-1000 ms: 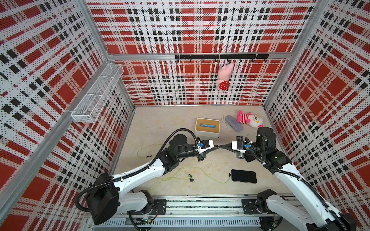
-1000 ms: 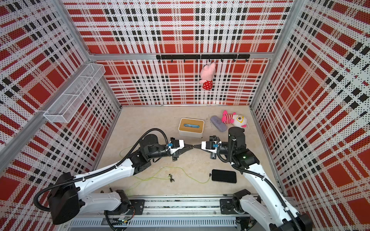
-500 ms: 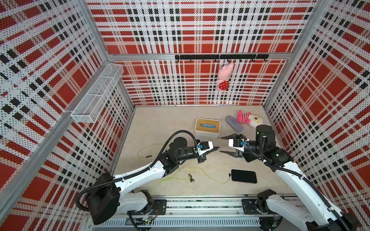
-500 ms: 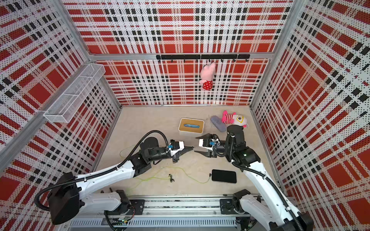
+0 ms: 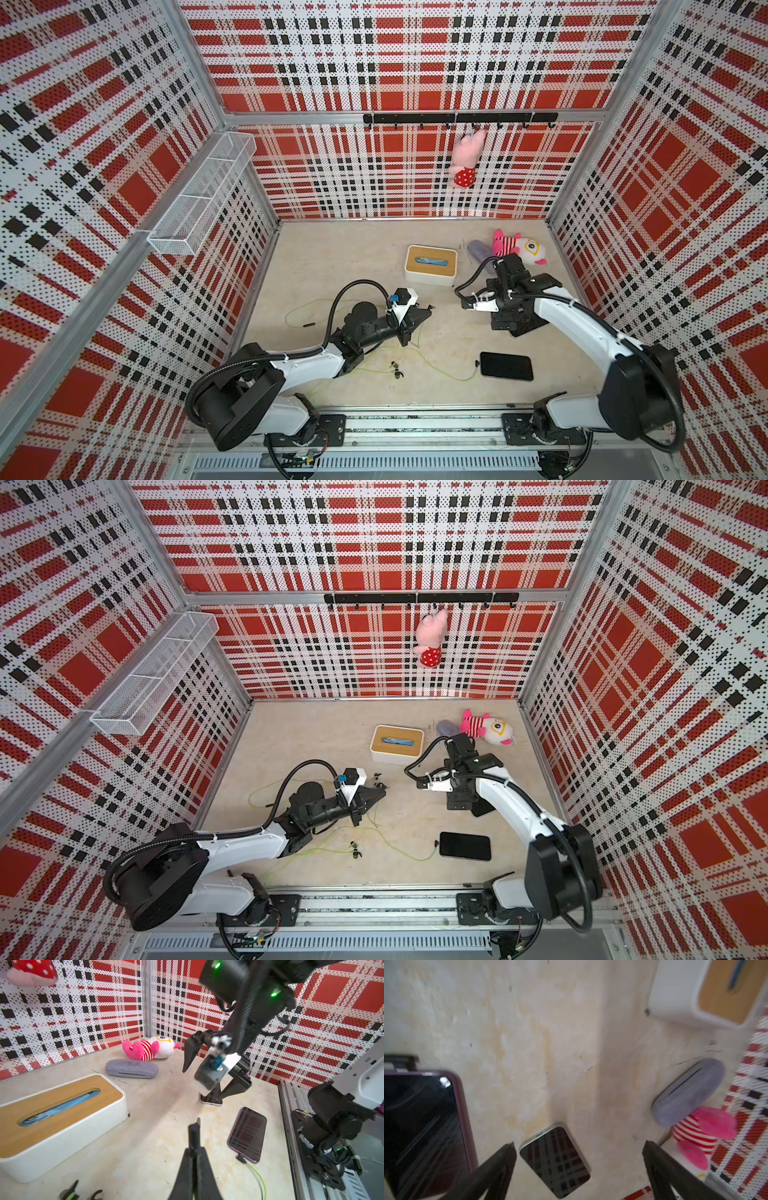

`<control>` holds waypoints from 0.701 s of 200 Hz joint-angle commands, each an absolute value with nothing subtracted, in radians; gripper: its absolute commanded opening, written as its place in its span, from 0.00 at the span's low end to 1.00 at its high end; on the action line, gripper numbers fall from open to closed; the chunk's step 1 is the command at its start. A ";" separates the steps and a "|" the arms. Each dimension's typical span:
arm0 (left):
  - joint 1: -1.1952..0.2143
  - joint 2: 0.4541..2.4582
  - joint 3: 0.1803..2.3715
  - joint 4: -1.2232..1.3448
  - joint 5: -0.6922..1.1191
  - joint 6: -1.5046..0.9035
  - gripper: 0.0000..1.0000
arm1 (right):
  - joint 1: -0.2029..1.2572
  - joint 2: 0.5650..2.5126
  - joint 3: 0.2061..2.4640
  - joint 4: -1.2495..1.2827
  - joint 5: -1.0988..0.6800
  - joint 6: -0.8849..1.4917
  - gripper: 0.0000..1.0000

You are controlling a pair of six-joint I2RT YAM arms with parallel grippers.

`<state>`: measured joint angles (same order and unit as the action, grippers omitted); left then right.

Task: Plug wired earphones into phones
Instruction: Pick up the phone at the center of the board.

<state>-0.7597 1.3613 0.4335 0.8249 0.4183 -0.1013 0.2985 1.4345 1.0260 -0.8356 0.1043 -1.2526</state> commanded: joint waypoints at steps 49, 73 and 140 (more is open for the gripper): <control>-0.791 1.394 0.407 0.979 0.470 -0.130 0.00 | 0.195 1.542 1.041 -0.932 0.414 -1.489 0.96; -0.805 1.399 0.405 1.003 0.485 -0.143 0.00 | 0.184 1.527 1.041 -0.885 0.350 -1.574 0.97; -0.830 1.313 0.362 1.001 0.432 -0.074 0.00 | 0.080 1.665 1.119 -0.911 0.369 -1.774 0.95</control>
<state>-0.8185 1.3567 0.3840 0.9649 0.4595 -0.1181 0.1184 1.6276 1.1191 -0.9035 0.3614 -1.6718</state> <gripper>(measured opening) 0.059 0.947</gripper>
